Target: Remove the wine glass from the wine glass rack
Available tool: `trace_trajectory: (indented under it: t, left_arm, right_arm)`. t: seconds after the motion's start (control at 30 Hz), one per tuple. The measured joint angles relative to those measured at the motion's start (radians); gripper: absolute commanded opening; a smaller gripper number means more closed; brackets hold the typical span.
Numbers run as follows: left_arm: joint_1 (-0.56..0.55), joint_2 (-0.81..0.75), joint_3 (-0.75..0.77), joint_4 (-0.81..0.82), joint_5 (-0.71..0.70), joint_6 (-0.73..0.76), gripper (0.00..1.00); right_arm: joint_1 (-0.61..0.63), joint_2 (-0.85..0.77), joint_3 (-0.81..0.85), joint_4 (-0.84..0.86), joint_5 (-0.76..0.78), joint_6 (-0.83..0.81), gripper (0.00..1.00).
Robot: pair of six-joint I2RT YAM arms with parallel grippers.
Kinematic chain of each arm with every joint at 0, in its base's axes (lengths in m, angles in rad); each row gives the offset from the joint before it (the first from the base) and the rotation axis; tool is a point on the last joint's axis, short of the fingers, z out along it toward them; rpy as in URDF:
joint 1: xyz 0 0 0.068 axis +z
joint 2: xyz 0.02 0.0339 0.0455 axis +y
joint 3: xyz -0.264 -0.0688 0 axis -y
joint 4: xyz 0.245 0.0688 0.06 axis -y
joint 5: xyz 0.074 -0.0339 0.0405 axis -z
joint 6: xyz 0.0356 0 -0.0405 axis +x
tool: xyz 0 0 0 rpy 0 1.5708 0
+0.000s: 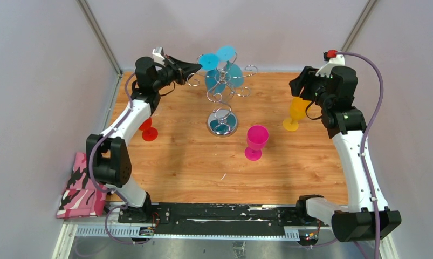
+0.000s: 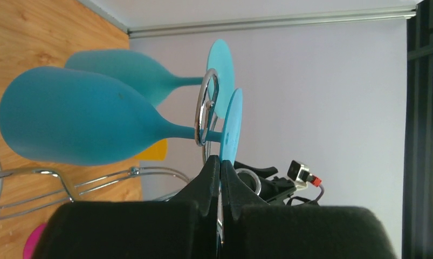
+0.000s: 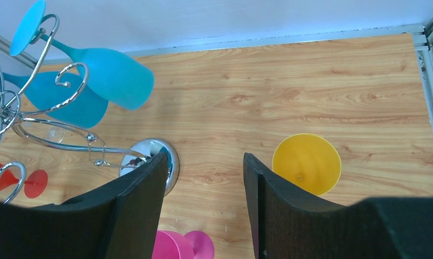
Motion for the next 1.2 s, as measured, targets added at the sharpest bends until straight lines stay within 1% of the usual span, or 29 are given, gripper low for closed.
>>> trace_trajectory:
  t: [0.23,0.43,0.6,0.87,0.93,1.07,1.2]
  left_arm:
    - [0.026,-0.093,-0.077,-0.002,0.01,0.027,0.0]
    - [0.057,-0.145,-0.078,-0.004,0.016,0.036,0.0]
    - [0.107,-0.182,-0.078,-0.043,0.019,0.065,0.0]
    - [0.175,-0.193,-0.074,-0.092,0.015,0.104,0.0]
    - [0.183,-0.177,-0.043,-0.106,0.014,0.11,0.0]
    - [0.188,-0.114,0.108,-0.123,0.01,0.119,0.0]
    - [0.177,-0.128,0.208,-0.119,0.007,0.143,0.0]
  right_arm:
    - [0.0,0.0,-0.006,0.005,-0.018,0.004,0.59]
    - [-0.002,0.0,-0.007,0.007,-0.027,0.007,0.59]
    - [-0.002,0.0,-0.008,0.007,-0.032,0.009,0.59]
    - [-0.002,0.0,-0.009,0.008,-0.04,0.018,0.59]
    - [-0.002,0.0,-0.013,0.01,-0.043,0.019,0.59]
    - [-0.002,0.0,-0.022,0.014,-0.045,0.023,0.59]
    - [-0.002,0.0,-0.036,0.039,-0.065,0.027,0.61]
